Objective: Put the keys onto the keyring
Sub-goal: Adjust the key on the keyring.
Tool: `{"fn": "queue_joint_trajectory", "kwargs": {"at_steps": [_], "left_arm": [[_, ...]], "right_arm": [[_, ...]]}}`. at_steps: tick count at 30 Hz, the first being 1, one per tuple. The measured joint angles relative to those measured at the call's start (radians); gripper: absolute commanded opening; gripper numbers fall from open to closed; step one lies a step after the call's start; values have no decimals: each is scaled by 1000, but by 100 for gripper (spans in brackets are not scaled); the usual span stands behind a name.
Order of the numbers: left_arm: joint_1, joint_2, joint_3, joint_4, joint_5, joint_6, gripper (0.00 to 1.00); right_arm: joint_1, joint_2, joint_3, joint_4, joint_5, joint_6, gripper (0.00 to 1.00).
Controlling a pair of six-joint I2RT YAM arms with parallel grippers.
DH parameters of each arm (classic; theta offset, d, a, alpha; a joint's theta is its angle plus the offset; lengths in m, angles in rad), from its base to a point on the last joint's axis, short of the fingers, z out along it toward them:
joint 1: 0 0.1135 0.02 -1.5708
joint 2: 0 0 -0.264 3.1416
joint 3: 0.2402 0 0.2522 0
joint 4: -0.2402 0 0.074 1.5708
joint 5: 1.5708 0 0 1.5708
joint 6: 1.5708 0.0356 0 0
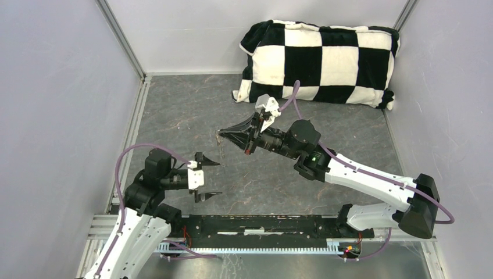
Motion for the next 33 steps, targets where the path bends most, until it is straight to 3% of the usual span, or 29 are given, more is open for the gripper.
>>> {"fn": "queue_joint_trajectory", "kwargs": {"at_steps": [8, 15, 22, 25, 26, 29, 33], "left_arm": [[0, -126, -166, 261, -84, -12, 100], [0, -64, -191, 497, -122, -101, 100], [0, -33, -192, 637, -52, -229, 98], [0, -55, -192, 655, -48, -272, 82], [0, -66, -192, 658, -55, -283, 72], [0, -87, -190, 653, -81, -286, 29], [0, -90, -182, 602, -139, -251, 7]], "right_arm": [[0, 12, 10, 37, 61, 37, 0], [0, 28, 12, 64, 79, 74, 0], [0, 28, 12, 74, 94, 89, 0], [0, 28, 12, 73, 101, 88, 0], [0, 28, 12, 73, 101, 89, 0], [0, 28, 12, 74, 103, 88, 0], [0, 14, 7, 72, 101, 89, 0]]}}
